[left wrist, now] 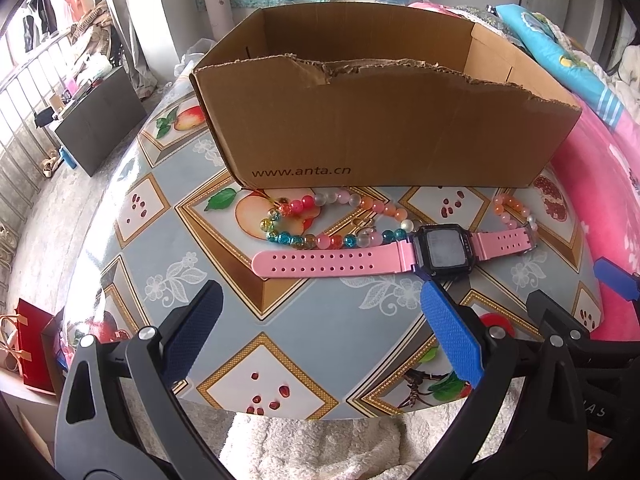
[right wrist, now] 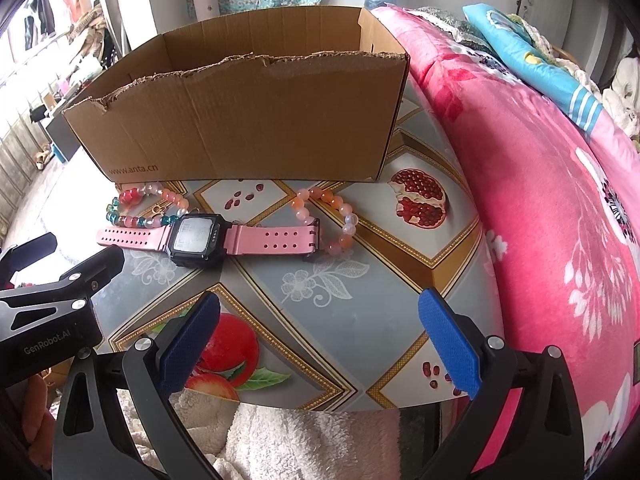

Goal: Organize jewelry

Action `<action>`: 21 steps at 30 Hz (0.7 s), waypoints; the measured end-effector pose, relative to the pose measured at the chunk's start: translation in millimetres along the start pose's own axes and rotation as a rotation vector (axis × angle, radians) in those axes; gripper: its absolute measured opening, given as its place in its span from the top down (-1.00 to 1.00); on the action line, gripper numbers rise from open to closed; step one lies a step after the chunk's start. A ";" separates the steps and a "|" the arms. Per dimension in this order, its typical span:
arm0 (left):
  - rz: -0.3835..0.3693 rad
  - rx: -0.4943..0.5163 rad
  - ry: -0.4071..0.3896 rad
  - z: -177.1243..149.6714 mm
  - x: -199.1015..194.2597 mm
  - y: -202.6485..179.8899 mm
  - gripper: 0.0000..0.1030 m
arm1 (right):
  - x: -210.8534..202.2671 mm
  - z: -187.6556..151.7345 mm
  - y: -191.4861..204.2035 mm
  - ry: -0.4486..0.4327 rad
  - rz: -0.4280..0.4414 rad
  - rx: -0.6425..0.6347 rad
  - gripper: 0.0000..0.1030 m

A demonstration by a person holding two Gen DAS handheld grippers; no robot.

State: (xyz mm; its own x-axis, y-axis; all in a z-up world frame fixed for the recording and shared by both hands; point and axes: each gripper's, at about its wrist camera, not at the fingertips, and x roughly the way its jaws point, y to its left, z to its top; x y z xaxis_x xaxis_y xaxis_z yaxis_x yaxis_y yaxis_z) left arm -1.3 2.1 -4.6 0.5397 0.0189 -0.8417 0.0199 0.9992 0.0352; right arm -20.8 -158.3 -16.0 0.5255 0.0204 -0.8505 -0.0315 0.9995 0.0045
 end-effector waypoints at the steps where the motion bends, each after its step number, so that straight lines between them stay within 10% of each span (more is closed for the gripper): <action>1: 0.001 0.001 0.000 0.1 -0.2 0.3 -0.86 | 0.2 0.2 0.3 -0.001 0.000 -0.001 -0.88; 21: 0.002 0.004 0.003 -0.2 0.3 -1.5 -0.86 | -0.5 1.2 1.8 -0.002 -0.004 -0.003 -0.88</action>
State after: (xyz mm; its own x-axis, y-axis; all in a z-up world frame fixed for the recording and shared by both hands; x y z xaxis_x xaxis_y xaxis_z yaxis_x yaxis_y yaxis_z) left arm -1.4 0.5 -5.0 0.5373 0.0214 -0.8431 0.0224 0.9990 0.0396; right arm -20.2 -156.5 -14.9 0.5276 0.0162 -0.8493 -0.0319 0.9995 -0.0008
